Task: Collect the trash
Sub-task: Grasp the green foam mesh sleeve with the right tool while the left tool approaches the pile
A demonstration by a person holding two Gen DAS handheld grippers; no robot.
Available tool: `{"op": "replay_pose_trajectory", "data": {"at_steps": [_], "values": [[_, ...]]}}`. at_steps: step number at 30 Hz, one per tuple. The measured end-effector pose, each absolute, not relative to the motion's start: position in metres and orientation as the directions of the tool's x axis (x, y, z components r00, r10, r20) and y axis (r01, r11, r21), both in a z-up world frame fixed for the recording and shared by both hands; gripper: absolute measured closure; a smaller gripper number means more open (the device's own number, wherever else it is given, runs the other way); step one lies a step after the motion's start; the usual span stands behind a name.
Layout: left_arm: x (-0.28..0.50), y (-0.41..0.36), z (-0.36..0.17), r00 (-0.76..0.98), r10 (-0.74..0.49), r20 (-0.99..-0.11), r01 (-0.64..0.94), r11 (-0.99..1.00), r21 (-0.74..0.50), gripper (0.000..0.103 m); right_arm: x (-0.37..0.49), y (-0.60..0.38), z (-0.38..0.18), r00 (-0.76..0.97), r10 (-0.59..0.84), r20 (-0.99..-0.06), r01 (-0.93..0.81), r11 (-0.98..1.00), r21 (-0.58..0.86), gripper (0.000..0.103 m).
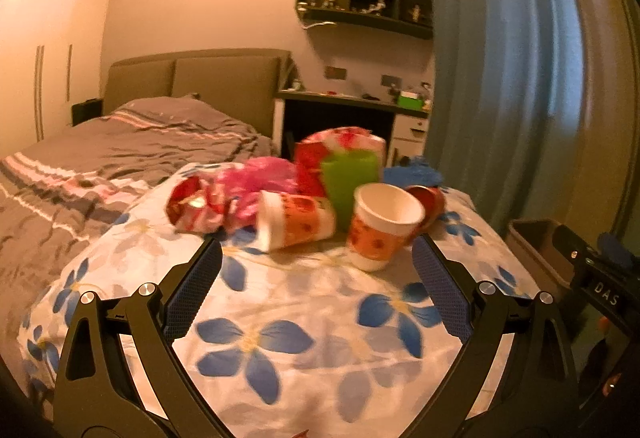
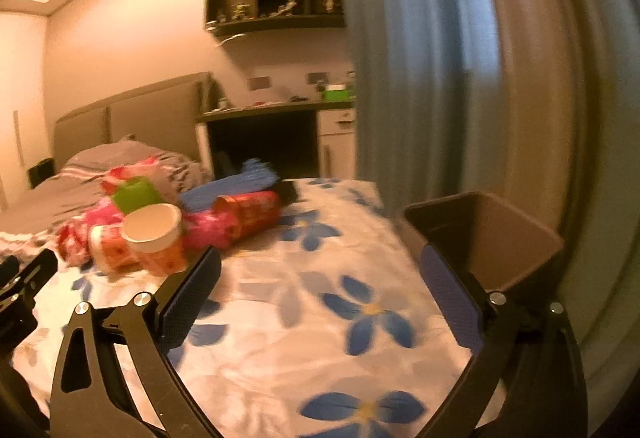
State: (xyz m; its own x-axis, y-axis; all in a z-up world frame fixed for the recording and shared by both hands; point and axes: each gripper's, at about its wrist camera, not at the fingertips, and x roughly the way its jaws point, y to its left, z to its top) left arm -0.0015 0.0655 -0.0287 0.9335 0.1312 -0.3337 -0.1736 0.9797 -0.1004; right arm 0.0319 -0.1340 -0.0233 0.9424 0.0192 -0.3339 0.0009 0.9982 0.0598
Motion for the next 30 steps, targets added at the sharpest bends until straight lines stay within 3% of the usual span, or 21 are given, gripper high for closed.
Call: {"op": "replay_pose_trajectory", "data": {"at_steps": [18,23,30], "values": [[0.018,0.125,-0.037,0.907,0.233,-0.352,-0.294,0.946,-0.133,0.010,0.117,-0.034,-0.005,0.880,0.308,-0.362,-0.293,0.951,0.098,0.029],[0.023,0.145,-0.040,0.894,0.262,-0.364,-0.331,0.933,-0.141,0.010,0.132,-0.002,0.003,0.858,0.370,-0.355,-0.382,0.923,0.039,0.029],[0.030,0.166,-0.042,0.883,0.273,-0.383,-0.357,0.919,-0.167,0.010,0.152,0.039,0.006,0.824,0.428,-0.371,-0.491,0.866,-0.091,0.039]]}}
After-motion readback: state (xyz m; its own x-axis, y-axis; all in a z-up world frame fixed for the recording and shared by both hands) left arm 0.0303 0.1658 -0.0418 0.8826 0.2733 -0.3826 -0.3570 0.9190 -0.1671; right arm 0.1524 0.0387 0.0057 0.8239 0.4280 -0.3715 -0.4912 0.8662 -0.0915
